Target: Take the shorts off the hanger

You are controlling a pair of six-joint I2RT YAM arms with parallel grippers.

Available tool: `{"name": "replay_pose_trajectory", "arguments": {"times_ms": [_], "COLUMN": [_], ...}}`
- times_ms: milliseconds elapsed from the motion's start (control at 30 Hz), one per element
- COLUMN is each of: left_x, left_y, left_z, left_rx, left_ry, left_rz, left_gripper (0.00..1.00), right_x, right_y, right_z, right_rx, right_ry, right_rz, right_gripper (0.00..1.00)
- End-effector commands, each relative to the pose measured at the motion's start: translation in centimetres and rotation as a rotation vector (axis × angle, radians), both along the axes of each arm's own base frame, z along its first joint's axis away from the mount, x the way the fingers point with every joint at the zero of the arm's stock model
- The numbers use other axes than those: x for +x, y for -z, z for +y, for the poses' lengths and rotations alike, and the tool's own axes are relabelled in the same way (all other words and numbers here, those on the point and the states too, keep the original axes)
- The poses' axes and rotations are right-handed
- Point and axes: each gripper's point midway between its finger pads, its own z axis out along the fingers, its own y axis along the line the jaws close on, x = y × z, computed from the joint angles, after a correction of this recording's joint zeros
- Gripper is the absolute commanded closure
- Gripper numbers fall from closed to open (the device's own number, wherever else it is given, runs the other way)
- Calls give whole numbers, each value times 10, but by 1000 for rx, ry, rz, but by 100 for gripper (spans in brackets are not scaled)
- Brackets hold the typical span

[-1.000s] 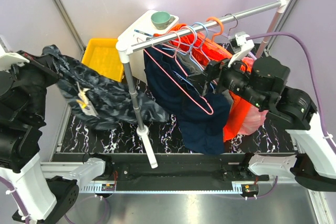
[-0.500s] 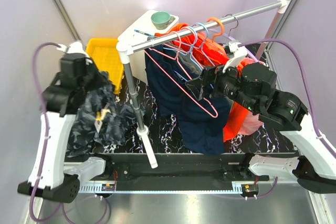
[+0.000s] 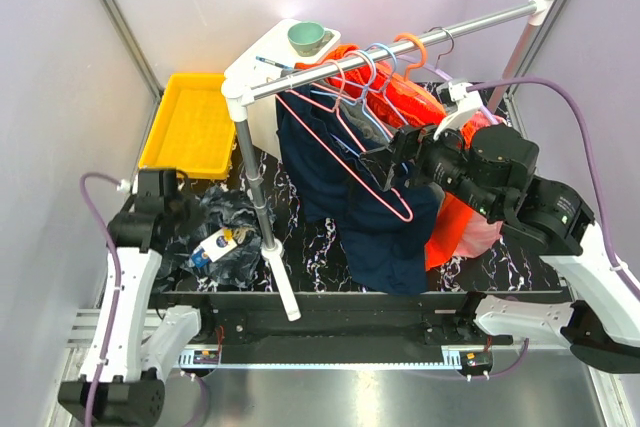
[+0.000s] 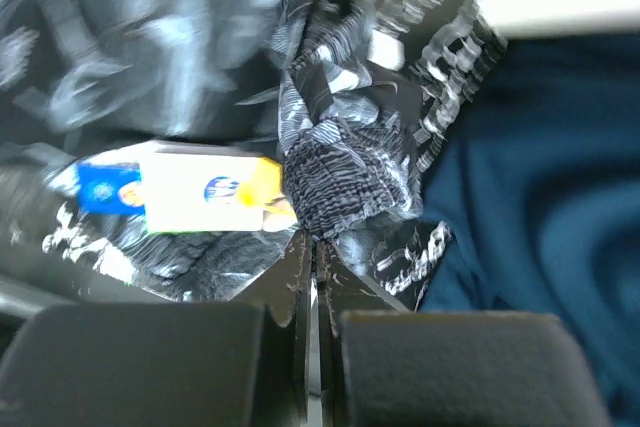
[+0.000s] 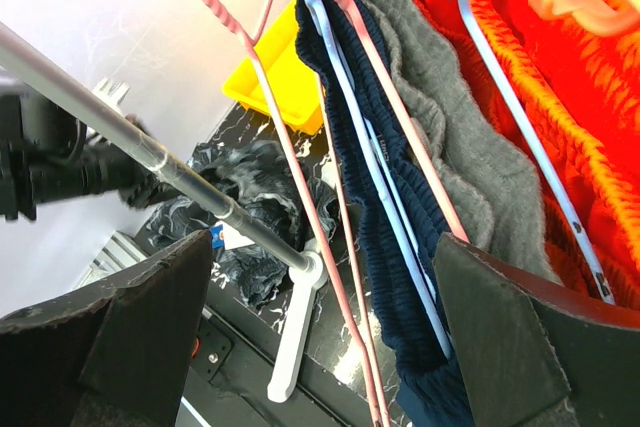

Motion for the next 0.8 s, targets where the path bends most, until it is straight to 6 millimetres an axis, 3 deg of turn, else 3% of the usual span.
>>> {"name": "replay_pose_trajectory", "arguments": {"times_ms": [0, 133, 233, 267, 300, 333, 500, 600, 700, 767], "left_x": [-27, -39, -41, -41, -39, -38, -23, -22, -6, -10], "left_y": [31, 48, 60, 63, 64, 68, 81, 102, 116, 133], "left_z": [19, 36, 45, 47, 47, 47, 48, 55, 46, 46], "left_rx": [-80, -91, -93, -96, -100, -104, -113, -72, -118, -114], "left_ry": [-267, -409, -472, -487, -491, -492, -472, -479, -417, -431], "left_rz": [93, 141, 189, 195, 191, 202, 196, 250, 255, 318], "left_gripper": [99, 79, 55, 28, 10, 1, 1, 1, 1, 1], "right_x": [2, 0, -2, -2, -2, -3, -3, -4, -3, -2], "right_y": [-11, -10, -10, -11, -11, -11, -13, -16, -18, -19], "right_z": [-7, -13, -19, -21, -23, -27, -38, -45, -50, -53], "right_rx": [42, 43, 41, 42, 40, 36, 24, 15, 5, 0], "right_ry": [39, 48, 64, 68, 76, 80, 113, 127, 145, 154], "right_rz": [-32, -27, -29, -30, -30, -30, -42, -59, -78, -85], "right_gripper": [0, 0, 0, 0, 0, 0, 0, 0, 0, 0]}}
